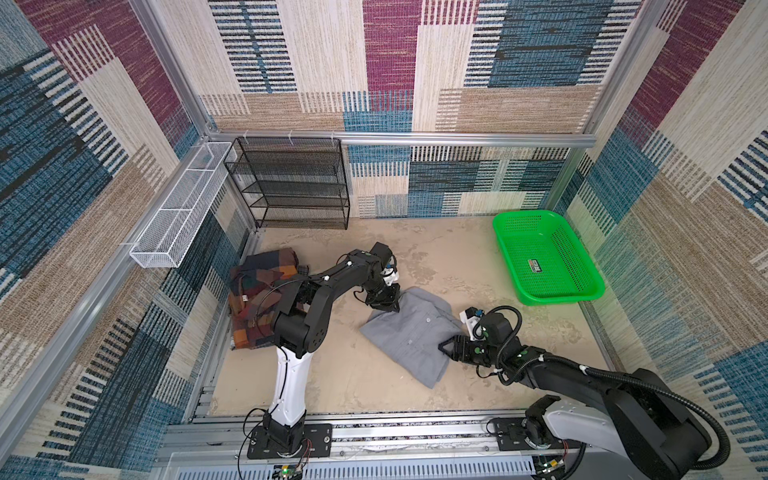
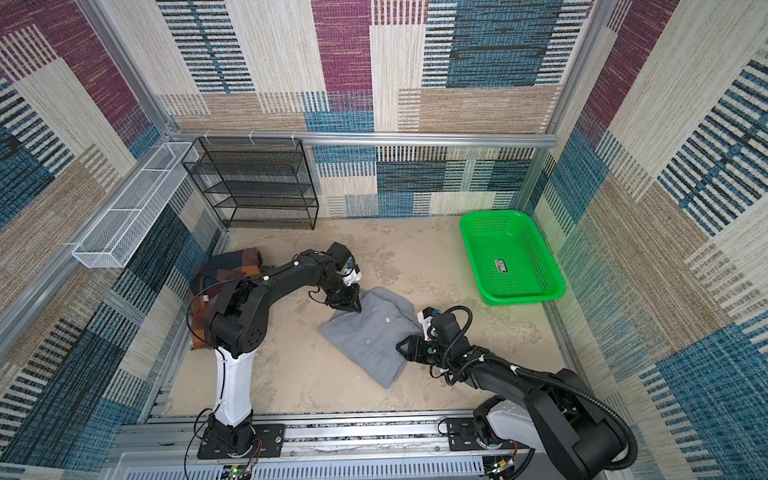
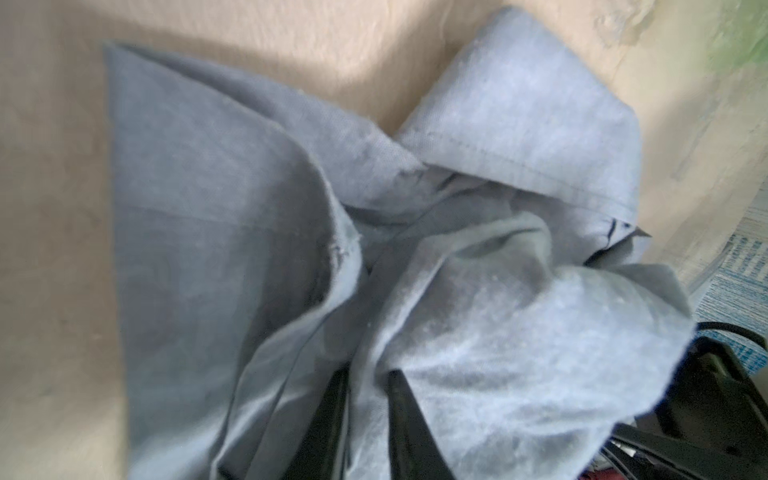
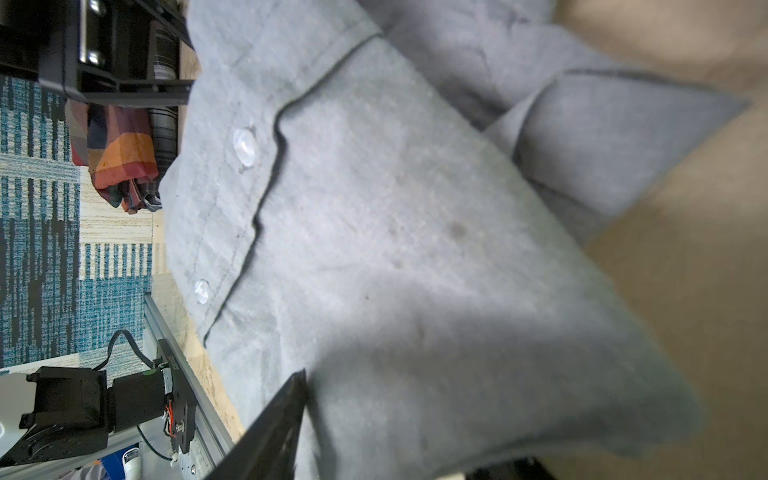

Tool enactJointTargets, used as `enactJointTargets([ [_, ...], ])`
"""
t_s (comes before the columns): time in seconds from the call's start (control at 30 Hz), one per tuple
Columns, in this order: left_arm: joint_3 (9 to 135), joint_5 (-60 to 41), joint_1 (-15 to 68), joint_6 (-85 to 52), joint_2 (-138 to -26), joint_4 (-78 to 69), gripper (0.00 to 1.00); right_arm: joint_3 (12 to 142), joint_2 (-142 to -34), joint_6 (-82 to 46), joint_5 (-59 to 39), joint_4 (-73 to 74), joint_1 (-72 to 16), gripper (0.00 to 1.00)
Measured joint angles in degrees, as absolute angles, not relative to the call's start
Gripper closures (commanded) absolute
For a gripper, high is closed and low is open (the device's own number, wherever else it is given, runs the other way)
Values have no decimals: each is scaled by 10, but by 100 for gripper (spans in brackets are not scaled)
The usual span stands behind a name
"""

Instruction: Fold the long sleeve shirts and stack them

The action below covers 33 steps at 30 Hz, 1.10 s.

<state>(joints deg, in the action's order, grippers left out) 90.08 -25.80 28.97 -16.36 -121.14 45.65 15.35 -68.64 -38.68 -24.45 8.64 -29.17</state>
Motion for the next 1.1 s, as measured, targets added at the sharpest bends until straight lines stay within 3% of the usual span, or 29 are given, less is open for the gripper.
enactJointTargets([
  [0.13, 896, -256, 290, -164, -1205, 456, 100, 154, -704, -387, -245, 105, -292, 68],
  [0.3, 891, -252, 290, -166, -1180, 452, 100, 159, -698, -384, -244, 107, -292, 85],
  [0.43, 881, -241, 289, -168, -1153, 445, 100, 169, -685, -378, -244, 106, -292, 91],
  [1.1, 676, -166, 239, -259, -953, 341, 100, 285, -742, -351, -271, 90, -293, 96],
])
